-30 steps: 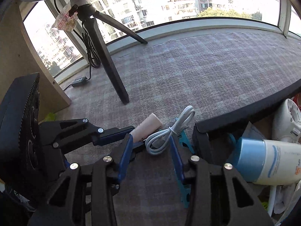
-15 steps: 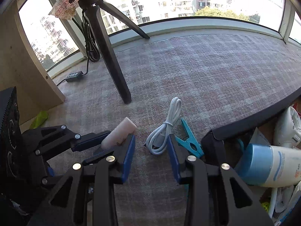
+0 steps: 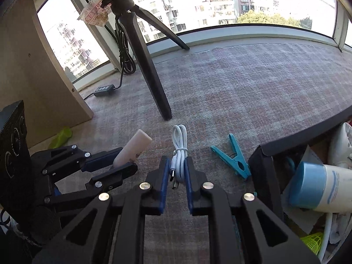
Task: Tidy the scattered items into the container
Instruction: 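Carry the lotion bottle and white cable into the tray and release them, then move the right gripper down to the teal clothespins on the mat, then grasp a teal clothespin with the left gripper while the right grasps the other, then carry both teal clothespins over the tray and release them, then grasp the grey sachet with the left gripper while the right grasps the yellow-green tube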
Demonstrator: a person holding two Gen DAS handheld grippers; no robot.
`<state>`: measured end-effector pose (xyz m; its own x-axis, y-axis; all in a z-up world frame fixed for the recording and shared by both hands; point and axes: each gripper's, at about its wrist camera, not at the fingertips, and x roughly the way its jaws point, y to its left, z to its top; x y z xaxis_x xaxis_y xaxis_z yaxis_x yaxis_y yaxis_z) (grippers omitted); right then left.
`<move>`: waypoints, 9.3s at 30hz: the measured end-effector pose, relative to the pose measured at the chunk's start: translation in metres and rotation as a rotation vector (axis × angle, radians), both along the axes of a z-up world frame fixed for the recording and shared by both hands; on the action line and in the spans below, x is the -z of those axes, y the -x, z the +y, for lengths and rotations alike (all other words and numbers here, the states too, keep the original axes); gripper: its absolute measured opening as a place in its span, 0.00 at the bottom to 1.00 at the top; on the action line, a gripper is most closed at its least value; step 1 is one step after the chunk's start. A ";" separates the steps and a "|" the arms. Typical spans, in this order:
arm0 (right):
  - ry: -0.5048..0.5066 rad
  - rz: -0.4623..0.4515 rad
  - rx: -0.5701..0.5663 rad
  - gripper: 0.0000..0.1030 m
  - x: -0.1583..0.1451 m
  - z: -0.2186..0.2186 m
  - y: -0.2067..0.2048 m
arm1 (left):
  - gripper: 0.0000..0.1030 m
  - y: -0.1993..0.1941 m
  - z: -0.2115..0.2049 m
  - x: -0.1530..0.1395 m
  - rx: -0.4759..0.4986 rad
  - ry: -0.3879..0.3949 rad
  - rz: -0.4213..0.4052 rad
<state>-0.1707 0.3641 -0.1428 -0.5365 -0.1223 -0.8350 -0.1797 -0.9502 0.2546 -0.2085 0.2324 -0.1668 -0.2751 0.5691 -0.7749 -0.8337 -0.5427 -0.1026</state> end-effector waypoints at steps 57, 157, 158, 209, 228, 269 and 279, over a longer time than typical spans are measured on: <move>-0.103 0.210 0.549 0.56 -0.117 0.203 -0.232 | 0.65 -0.056 0.116 -0.124 -0.003 -0.062 0.076; -0.013 -0.179 -0.040 0.50 0.023 -0.024 -0.001 | 0.61 -0.092 -0.034 0.001 -0.434 -0.004 -0.172; -0.024 -0.181 -0.047 0.50 0.023 -0.026 -0.002 | 0.61 -0.092 -0.033 0.004 -0.442 0.002 -0.164; -0.139 0.195 0.554 0.62 -0.120 0.222 -0.249 | 0.75 -0.132 0.174 -0.129 -0.043 -0.143 -0.114; -0.151 0.233 0.421 0.68 -0.127 0.182 -0.219 | 0.72 -0.116 0.096 -0.141 -0.165 -0.139 -0.010; -0.483 0.076 -1.477 0.68 0.007 -0.353 0.114 | 0.74 0.071 -0.284 0.001 -0.175 0.266 -0.057; -0.447 -0.023 -1.526 0.68 0.028 -0.358 0.131 | 0.75 0.077 -0.271 0.013 -0.091 0.255 -0.117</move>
